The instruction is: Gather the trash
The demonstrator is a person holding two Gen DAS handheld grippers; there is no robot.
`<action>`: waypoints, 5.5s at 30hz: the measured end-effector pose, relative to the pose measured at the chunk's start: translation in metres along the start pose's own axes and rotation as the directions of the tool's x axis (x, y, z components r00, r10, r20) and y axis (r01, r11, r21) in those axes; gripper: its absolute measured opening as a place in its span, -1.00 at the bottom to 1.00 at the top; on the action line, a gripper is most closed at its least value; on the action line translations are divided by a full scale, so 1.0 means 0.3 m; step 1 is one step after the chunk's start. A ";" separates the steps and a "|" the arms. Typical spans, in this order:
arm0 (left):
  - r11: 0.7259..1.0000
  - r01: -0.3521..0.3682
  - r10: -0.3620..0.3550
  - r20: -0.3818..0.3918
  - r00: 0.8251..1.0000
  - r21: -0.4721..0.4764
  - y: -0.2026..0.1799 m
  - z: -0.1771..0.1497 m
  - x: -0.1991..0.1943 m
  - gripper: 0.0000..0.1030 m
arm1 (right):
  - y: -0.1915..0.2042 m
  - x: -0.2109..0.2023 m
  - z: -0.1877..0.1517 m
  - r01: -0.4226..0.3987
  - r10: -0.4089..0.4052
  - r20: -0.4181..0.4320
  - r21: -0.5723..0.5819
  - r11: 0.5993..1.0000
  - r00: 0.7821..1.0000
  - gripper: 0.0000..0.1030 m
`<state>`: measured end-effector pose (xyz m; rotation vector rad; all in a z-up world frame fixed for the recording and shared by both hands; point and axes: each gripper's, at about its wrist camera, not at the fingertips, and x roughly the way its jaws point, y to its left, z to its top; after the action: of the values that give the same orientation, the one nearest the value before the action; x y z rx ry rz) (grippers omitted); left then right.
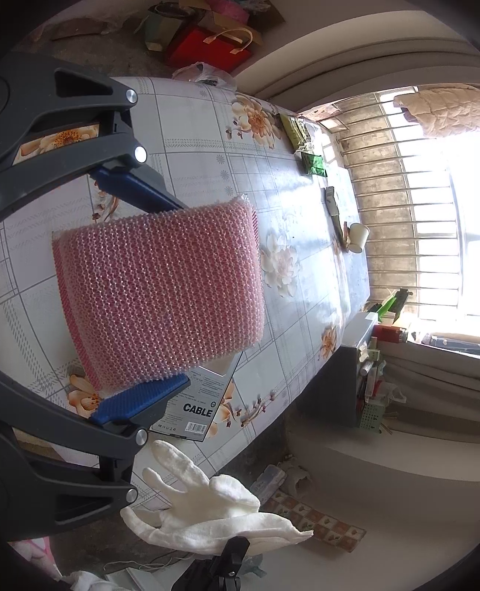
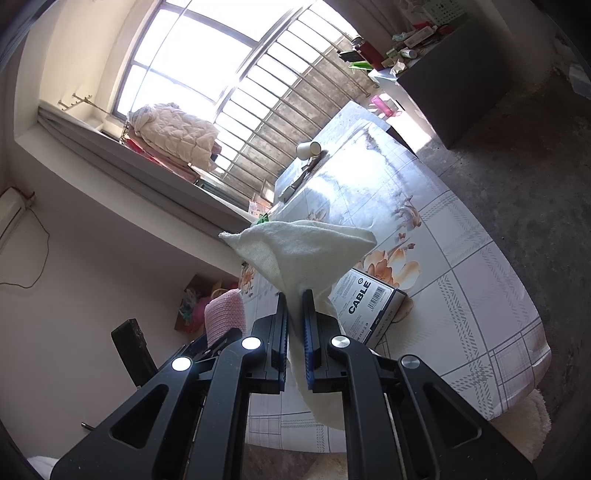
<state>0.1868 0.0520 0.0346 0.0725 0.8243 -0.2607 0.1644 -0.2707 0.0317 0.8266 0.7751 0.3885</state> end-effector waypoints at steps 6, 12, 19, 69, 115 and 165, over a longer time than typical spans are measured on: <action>1.000 0.014 -0.014 0.011 1.000 0.015 -0.038 0.011 -0.010 0.56 | -0.020 -0.047 0.001 -0.003 0.003 0.028 0.010 1.000 1.000 -0.84; 0.999 0.030 -0.030 0.021 0.999 0.032 -0.090 0.025 -0.020 0.56 | -0.050 -0.124 -0.009 -0.005 0.004 0.064 0.022 1.000 0.998 -0.84; 0.996 0.052 -0.054 0.026 0.998 0.072 -0.184 0.044 -0.021 0.56 | -0.115 -0.221 -0.007 -0.008 0.002 0.118 0.053 0.999 0.993 -0.84; 0.706 0.683 -0.478 -0.585 0.656 0.189 -1.944 0.071 0.904 0.57 | -1.371 -0.877 0.124 0.209 -0.528 0.317 0.669 0.713 0.788 -0.79; 0.809 0.567 -0.560 -0.087 0.824 0.158 -0.785 0.148 0.015 0.66 | -0.570 -0.795 -0.081 0.366 -0.441 0.281 0.281 0.887 0.852 0.26; 0.954 0.224 -0.254 -0.142 0.957 -0.197 0.123 -0.132 0.264 0.21 | 0.112 0.479 -0.045 0.330 -0.415 -0.195 -0.357 0.874 0.889 0.01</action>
<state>0.2194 0.0783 -0.0517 -0.1789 1.0213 -0.4119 0.2495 -0.1584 -0.0140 0.3086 1.0717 0.2646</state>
